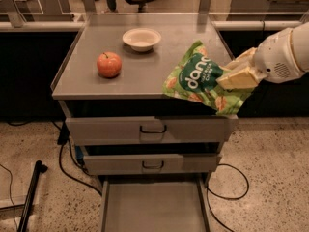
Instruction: Place green rice chip bag into bottom drawer
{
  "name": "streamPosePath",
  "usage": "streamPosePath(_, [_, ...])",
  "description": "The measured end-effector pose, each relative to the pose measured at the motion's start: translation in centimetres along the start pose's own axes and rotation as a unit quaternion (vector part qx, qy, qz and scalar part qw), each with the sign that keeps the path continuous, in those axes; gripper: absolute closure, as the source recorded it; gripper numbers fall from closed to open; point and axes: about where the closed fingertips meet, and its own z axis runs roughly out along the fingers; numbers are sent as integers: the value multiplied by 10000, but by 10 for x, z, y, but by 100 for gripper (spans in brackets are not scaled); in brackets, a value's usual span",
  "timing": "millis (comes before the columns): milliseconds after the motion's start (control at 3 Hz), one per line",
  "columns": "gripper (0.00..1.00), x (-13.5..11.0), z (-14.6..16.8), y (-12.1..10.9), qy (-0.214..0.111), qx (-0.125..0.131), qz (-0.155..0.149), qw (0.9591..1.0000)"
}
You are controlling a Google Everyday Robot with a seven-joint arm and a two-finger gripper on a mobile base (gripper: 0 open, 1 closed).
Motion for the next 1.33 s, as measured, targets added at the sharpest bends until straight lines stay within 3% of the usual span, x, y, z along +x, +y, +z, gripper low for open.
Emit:
streamPosePath(667, [100,36,-11,73,200,-207,396,9988])
streamPosePath(1333, [100,41,-2,85,254,-292,403,9984])
